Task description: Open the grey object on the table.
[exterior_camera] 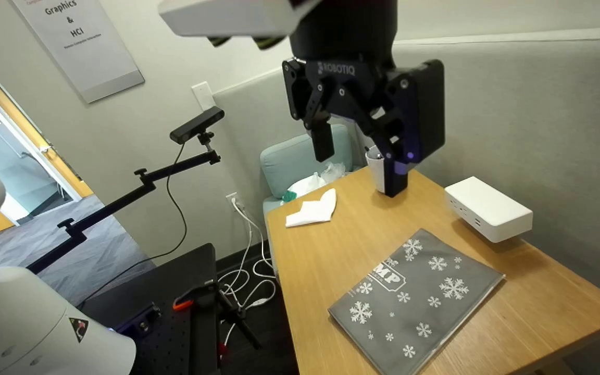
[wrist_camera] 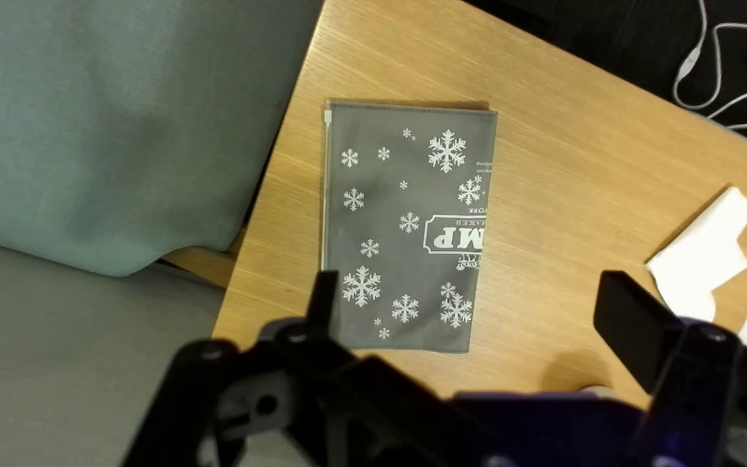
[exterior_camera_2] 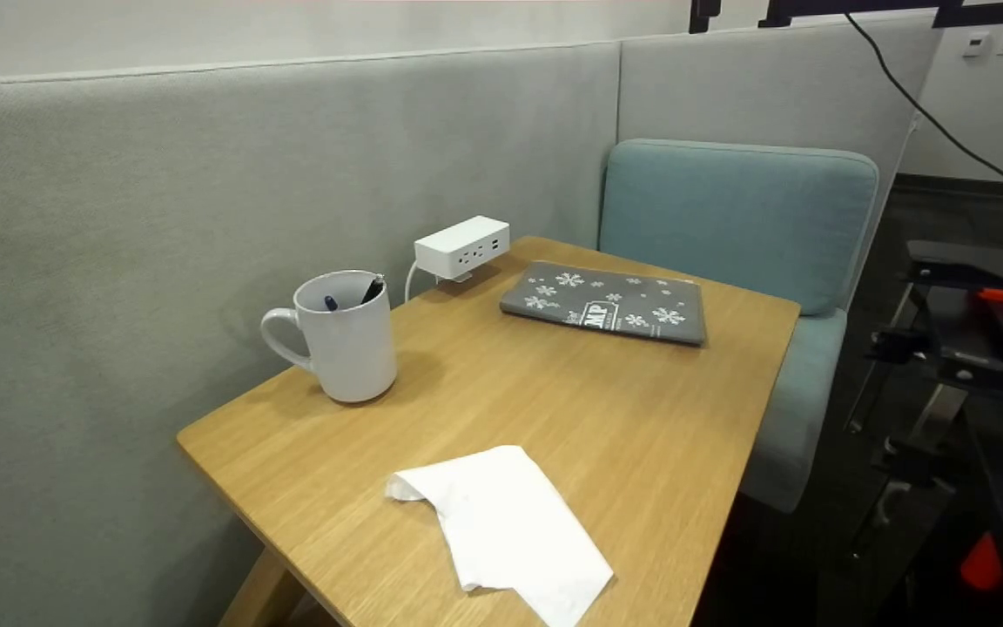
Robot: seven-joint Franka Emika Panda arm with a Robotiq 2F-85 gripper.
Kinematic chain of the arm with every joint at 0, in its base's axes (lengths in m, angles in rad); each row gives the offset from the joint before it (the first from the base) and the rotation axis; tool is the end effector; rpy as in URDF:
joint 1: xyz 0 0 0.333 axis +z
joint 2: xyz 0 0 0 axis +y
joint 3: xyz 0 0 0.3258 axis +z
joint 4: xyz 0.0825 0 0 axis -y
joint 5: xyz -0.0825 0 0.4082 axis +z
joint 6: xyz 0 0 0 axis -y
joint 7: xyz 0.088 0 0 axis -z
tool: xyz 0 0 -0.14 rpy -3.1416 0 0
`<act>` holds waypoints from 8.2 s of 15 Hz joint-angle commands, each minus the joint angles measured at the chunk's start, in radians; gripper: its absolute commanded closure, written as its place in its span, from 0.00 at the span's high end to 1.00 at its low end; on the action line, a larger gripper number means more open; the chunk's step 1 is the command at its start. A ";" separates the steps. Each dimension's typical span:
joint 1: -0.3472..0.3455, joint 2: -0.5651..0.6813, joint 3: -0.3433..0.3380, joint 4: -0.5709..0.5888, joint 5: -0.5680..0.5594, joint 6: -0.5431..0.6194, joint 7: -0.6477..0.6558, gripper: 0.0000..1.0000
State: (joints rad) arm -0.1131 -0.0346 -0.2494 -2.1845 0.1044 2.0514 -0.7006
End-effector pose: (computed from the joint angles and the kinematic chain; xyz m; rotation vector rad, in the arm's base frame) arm 0.5005 -0.1807 0.3590 -2.9750 -0.4280 0.0541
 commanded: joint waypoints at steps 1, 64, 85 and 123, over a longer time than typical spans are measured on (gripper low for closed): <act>-0.022 0.039 0.023 0.029 0.042 -0.010 -0.036 1.00; -0.421 0.977 0.376 0.561 0.437 0.092 -0.442 0.00; -0.088 0.520 0.250 0.023 0.155 0.597 0.146 0.00; 0.501 0.176 -0.050 -0.256 -0.931 0.676 1.196 0.00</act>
State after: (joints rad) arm 0.3596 0.1760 -0.2979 -2.4210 -0.7880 2.7730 0.4414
